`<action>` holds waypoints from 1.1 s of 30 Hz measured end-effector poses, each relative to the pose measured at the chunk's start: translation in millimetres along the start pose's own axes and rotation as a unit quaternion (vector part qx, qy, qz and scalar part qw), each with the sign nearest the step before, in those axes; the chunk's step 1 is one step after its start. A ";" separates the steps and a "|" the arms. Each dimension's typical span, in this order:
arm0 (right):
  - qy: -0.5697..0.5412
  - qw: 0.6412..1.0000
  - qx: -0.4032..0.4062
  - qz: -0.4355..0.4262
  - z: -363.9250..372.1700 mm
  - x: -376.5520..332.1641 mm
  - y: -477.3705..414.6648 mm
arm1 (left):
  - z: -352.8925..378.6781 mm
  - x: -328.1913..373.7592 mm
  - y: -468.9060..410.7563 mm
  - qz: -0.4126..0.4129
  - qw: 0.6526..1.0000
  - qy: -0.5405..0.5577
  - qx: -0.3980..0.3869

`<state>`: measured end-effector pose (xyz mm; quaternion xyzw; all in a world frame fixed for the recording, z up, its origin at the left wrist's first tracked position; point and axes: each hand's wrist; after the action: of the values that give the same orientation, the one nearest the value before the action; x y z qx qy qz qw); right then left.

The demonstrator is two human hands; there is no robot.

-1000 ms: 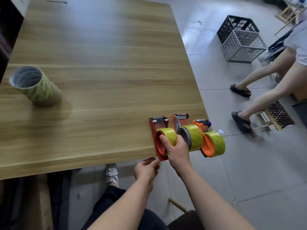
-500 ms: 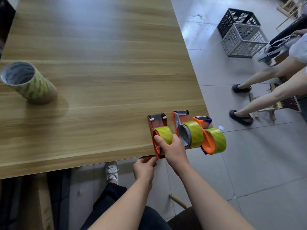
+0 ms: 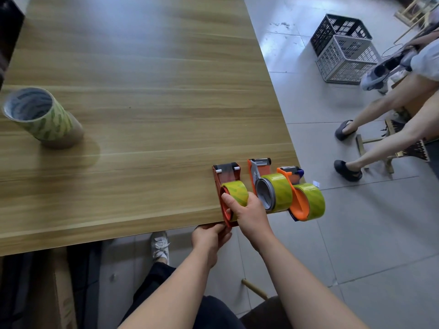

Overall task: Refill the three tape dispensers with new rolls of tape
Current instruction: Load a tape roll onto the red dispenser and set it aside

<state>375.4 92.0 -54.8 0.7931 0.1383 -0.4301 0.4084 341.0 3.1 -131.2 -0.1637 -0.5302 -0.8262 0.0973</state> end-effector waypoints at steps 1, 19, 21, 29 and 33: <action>0.000 1.000 0.000 0.002 0.4 0.3 -0.3 | -0.1 1.9 -0.5 -0.005 1.000 0.010 -0.007; 0.011 1.000 0.001 -0.010 0.0 -8.2 5.7 | -5.0 24.8 11.9 -0.115 0.991 -0.013 -0.064; 0.030 0.999 0.013 -0.016 0.6 -8.3 7.0 | -3.9 27.6 15.5 -0.127 0.989 -0.019 -0.067; 0.095 0.995 0.004 -0.028 -5.6 -14.1 10.1 | -0.7 31.1 24.6 -0.116 0.991 -0.028 -0.060; 0.099 0.995 0.005 -0.024 -6.5 -11.7 9.7 | -0.3 27.9 22.7 -0.111 0.992 -0.014 -0.053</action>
<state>377.7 92.4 -38.4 0.8306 0.1946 -0.3594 0.3783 322.7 -6.3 -101.7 -0.1205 -0.5016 -0.8566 -0.0117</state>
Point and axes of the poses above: each hand's wrist, its own y-axis away from the middle knuckle, its own z-axis out of the palm, x = y × z, and after that the axes turned 8 degrees about -x, right-handed
